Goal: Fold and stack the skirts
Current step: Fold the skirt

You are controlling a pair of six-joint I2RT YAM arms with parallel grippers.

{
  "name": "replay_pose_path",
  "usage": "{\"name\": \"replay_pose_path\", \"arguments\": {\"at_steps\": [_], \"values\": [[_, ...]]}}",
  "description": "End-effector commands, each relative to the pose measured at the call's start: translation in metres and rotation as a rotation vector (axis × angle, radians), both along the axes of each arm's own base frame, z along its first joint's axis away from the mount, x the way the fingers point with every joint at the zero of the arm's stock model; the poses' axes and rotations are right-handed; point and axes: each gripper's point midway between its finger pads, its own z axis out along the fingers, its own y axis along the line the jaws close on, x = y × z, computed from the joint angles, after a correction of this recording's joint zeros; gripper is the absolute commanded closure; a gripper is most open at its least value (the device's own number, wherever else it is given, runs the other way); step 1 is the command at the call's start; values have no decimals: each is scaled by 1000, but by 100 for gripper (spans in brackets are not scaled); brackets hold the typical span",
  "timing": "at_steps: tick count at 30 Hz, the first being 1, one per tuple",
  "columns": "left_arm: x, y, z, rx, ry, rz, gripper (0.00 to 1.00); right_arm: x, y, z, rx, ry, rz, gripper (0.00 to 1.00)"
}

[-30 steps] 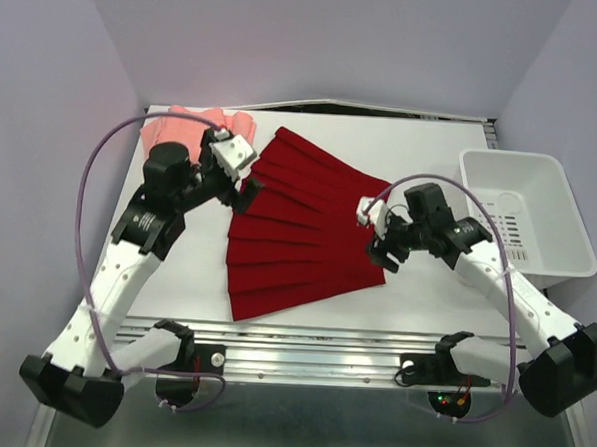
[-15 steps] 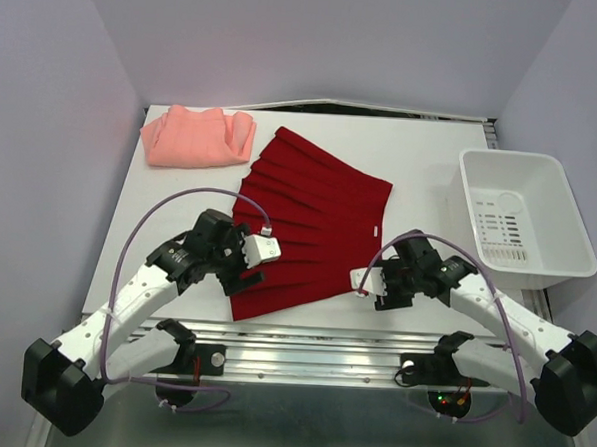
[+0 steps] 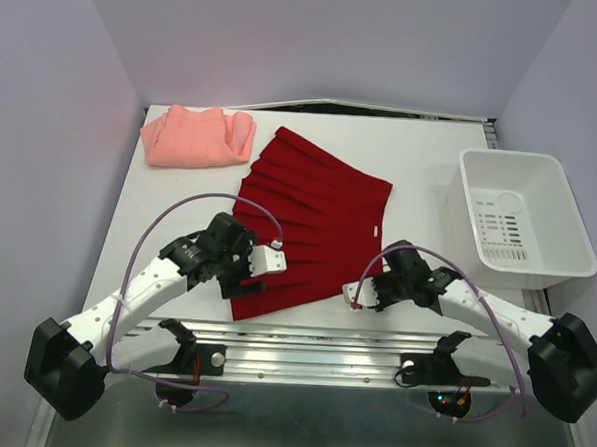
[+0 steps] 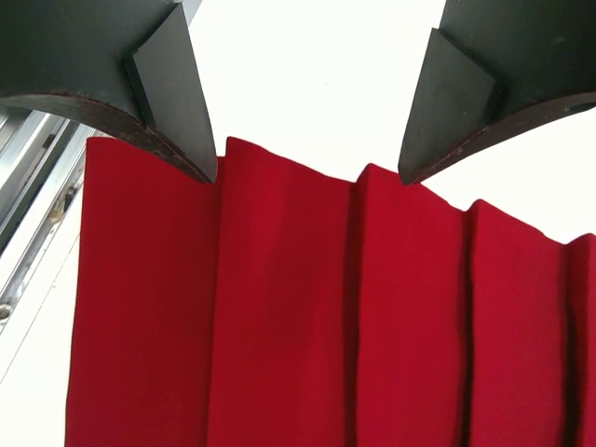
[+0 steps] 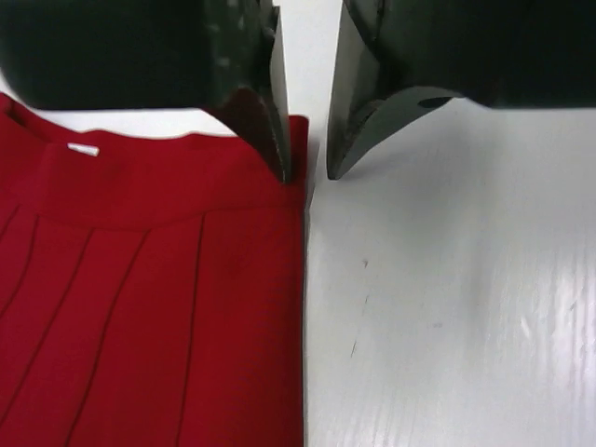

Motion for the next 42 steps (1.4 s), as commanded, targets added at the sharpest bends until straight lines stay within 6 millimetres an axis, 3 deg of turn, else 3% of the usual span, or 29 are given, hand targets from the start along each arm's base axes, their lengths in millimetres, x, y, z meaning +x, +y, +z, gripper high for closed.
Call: {"name": "replay_pose_path", "arguments": {"at_steps": [1,5,13,17,20,23,27,32,36,42], "values": [[2,-3,7,66,-24,-54,9,25,24,8,47,-43,-20,84],[2,-3,-4,146,-9,-57,9,35,38,-2,67,25,-100,99],[23,-8,-5,96,20,26,12,64,75,-4,131,188,-327,99],[19,7,-5,130,7,-8,13,60,78,1,160,236,-377,99],[8,26,-16,208,-13,-73,13,47,69,-3,137,266,-385,99],[-2,33,-22,233,1,-113,16,38,66,5,149,293,-408,99],[-23,18,-19,149,102,-181,24,34,69,26,185,314,-419,99],[-27,31,-43,263,156,-196,32,34,78,47,243,359,-471,99],[-17,35,-52,314,137,-178,26,38,87,51,261,385,-490,99],[-18,46,-65,384,138,-204,17,48,92,59,309,447,-545,99]]}}
